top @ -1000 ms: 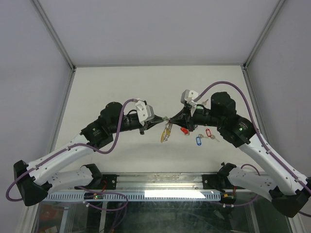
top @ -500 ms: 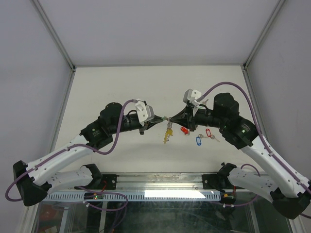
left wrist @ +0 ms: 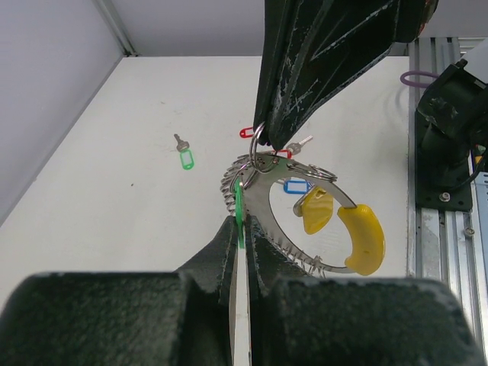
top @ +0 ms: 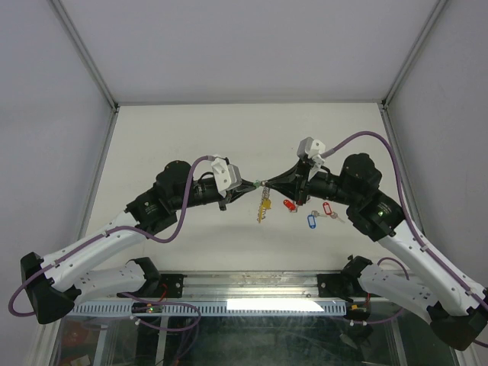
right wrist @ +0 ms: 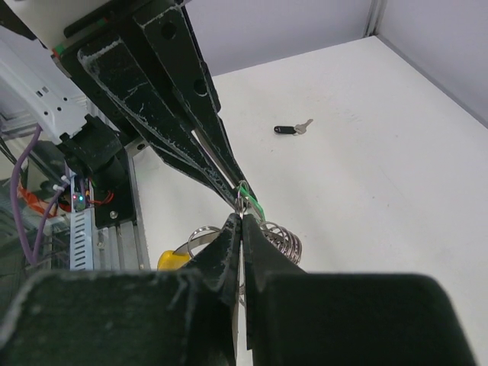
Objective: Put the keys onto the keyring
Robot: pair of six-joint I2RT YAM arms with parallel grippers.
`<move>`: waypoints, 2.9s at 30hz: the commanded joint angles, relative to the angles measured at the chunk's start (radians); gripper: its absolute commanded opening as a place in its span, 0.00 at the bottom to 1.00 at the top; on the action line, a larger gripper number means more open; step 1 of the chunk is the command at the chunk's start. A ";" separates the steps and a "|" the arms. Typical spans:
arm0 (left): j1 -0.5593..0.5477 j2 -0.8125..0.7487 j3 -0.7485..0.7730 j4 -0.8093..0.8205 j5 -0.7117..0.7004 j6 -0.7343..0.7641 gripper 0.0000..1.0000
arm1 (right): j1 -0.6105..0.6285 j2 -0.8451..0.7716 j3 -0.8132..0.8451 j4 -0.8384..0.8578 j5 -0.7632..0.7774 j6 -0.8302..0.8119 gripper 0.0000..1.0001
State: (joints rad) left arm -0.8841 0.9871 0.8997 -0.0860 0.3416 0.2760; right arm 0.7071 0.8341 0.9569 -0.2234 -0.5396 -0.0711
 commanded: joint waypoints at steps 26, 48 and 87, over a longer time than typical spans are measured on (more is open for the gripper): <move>0.003 -0.105 0.048 0.118 0.087 -0.100 0.34 | 0.000 -0.112 -0.050 0.220 -0.061 -0.048 0.00; 0.003 0.004 0.065 0.237 0.270 -0.177 0.31 | 0.000 -0.087 -0.017 0.173 -0.177 -0.088 0.00; 0.003 0.127 0.353 -0.403 0.136 0.169 0.00 | -0.001 0.070 0.187 -0.306 -0.095 -0.259 0.37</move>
State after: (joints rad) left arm -0.8829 1.1023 1.1751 -0.4046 0.5072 0.3626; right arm 0.7067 0.8555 1.0927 -0.4625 -0.6949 -0.3168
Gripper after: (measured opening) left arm 0.008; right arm 0.360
